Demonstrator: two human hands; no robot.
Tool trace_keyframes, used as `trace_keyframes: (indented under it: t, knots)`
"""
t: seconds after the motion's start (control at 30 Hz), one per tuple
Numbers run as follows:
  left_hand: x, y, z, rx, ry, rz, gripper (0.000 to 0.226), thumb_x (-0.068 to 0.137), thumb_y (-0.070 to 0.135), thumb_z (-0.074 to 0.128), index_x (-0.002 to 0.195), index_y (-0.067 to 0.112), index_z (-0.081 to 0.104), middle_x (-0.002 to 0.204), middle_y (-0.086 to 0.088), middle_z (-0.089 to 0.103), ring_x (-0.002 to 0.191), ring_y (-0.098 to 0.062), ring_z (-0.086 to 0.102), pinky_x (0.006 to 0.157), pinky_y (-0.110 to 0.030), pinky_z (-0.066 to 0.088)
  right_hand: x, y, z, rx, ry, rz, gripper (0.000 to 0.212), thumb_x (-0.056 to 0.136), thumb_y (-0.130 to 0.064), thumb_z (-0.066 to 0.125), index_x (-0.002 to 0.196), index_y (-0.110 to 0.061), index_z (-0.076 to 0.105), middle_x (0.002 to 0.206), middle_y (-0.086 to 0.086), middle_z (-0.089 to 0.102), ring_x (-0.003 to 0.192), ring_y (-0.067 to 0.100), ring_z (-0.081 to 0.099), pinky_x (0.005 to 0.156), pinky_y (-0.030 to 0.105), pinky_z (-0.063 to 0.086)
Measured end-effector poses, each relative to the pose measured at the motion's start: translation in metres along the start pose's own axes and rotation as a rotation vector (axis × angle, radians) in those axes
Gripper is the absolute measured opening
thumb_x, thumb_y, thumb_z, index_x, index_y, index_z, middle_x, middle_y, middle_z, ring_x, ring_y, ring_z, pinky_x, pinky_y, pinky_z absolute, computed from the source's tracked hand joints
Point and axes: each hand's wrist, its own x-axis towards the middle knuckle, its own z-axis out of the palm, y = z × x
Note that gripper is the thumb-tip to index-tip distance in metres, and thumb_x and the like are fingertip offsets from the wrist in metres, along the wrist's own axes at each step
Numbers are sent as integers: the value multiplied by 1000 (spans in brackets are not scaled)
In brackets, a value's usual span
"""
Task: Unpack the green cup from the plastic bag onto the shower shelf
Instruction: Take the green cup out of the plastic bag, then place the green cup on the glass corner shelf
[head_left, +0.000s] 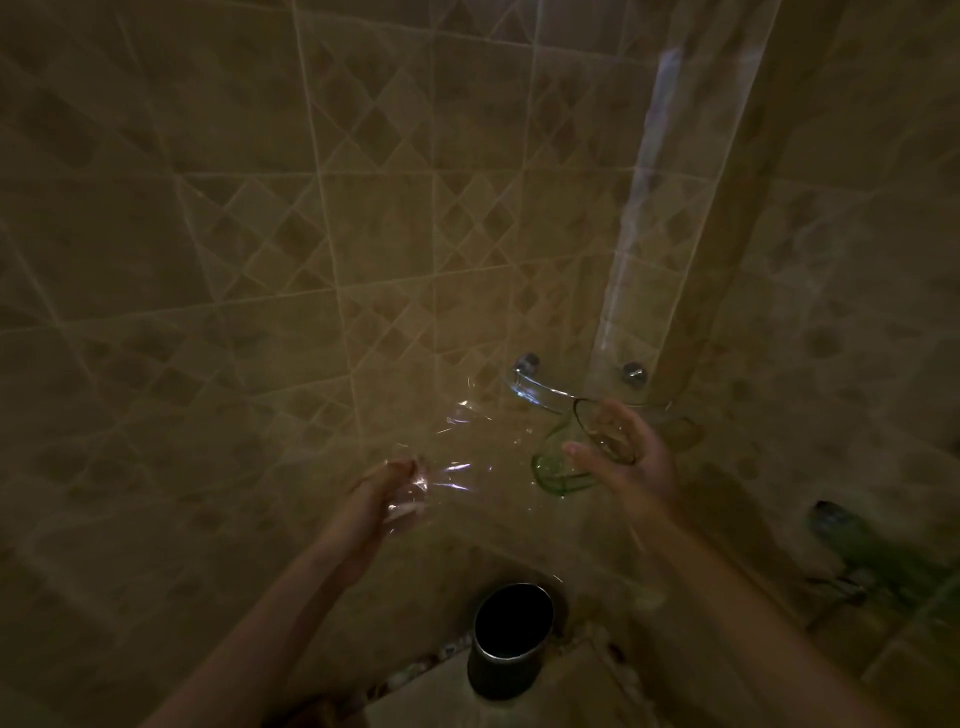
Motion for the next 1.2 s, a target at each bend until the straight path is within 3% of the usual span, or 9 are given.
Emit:
trace_keyframes:
  t: [0.1,0.2,0.37,0.47,0.6,0.77,0.97,1.1,1.2]
  knots:
    - [4,-2,26,-99,-45,-80,23,93,24,57,93,19,80,88,3,76,75,-11,71,63,-24,58,5,7,-16,4,28,4,78,48,-43,95,120,-39,66,111,-19,75,103,4,72,80,24,59]
    - [10,-10,48,-169,-123,-126,19,84,18,62,88,16,80,91,-1,76,78,-16,71,75,-35,55,8,12,-28,-1,18,3,72,50,-39,94,117,-41,67,112,-22,74,102,1,72,74,17,57]
    - [19,-26,71,-95,-114,-78,10,87,18,72,95,13,70,112,-15,76,83,-21,74,72,-35,54,12,21,-38,-1,21,14,82,50,-37,94,126,-34,63,117,-23,72,104,1,71,76,15,57]
    - [27,-29,75,-108,-77,-52,38,75,31,85,101,11,67,107,-17,76,83,-28,71,67,-36,48,21,26,-40,17,39,50,81,47,-37,96,122,-39,64,118,-17,73,107,4,71,76,18,58]
    - [51,-30,80,-70,-27,-67,18,97,27,62,100,12,71,96,-8,79,75,-18,74,56,-27,56,39,30,-39,4,80,88,81,43,-42,98,117,-38,65,115,-18,74,111,6,70,86,26,59]
    - [98,-20,82,-84,-114,-148,16,98,14,51,99,9,67,77,-1,73,58,-12,71,46,-21,53,73,32,-32,-17,121,107,87,44,-40,94,124,-29,62,114,-14,75,115,8,68,95,33,57]
    - [159,-10,82,-65,-232,-241,12,94,12,58,88,11,68,71,-3,67,60,-15,67,53,-25,56,116,37,-20,-89,226,113,95,43,-38,93,131,-23,58,116,-12,71,109,1,68,74,12,56]
    - [194,-10,81,33,-363,-268,9,83,27,72,82,18,76,65,4,58,53,-7,41,49,-21,35,144,41,-20,-181,314,100,93,43,-39,95,128,-23,60,112,-11,72,100,-2,70,82,17,58]
    - [214,-11,82,97,-425,-304,16,86,27,72,91,13,73,61,6,61,47,-5,48,47,-19,39,167,45,-27,-279,372,83,80,57,-23,97,128,-21,59,107,-13,69,92,-8,67,78,7,53]
